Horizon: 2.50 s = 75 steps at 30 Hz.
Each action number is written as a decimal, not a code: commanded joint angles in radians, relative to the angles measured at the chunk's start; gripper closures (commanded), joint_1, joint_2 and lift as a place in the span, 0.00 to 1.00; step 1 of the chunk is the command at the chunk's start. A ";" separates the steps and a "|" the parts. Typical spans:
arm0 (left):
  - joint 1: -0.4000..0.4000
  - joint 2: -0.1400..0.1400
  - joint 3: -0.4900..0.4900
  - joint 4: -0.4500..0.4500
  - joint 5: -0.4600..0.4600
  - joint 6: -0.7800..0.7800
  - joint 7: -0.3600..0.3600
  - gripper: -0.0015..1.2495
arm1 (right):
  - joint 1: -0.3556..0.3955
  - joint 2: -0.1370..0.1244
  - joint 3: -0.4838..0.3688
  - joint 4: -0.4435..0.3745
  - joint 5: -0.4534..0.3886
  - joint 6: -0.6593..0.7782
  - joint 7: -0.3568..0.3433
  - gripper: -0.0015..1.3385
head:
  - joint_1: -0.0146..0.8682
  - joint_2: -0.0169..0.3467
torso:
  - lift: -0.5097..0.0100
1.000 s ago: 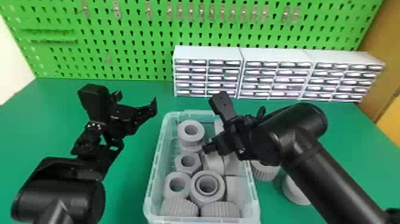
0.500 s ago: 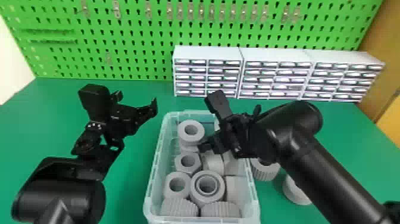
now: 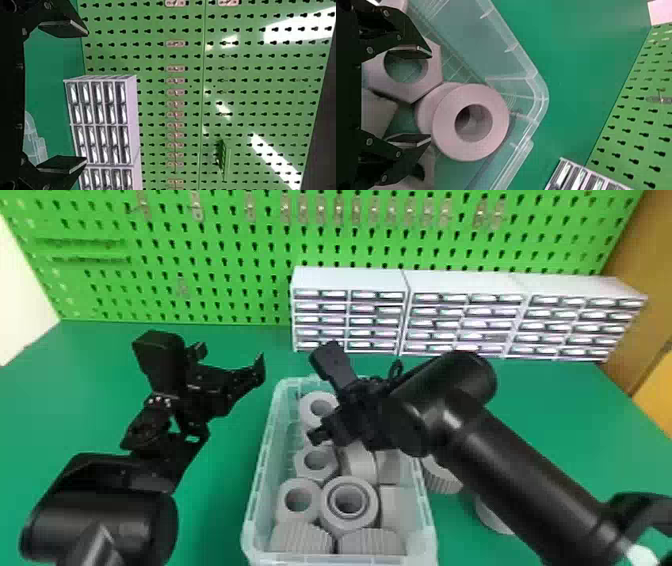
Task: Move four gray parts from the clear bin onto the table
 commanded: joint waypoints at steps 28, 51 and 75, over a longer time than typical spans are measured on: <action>0.000 0.002 0.001 0.002 0.000 0.000 0.000 0.12 | -0.104 0.053 0.141 0.291 0.055 -0.284 0.104 0.38 | 0.79 0.12 | 0.89; -0.008 0.002 0.000 0.005 0.003 0.000 -0.002 0.12 | -0.124 0.073 0.189 0.397 0.058 -0.405 0.107 0.38 | 0.79 0.12 | 0.89; -0.014 0.002 -0.005 0.014 0.014 0.000 -0.003 0.13 | -0.134 0.082 0.264 0.433 0.050 -0.514 0.120 0.39 | 0.79 0.12 | 0.89</action>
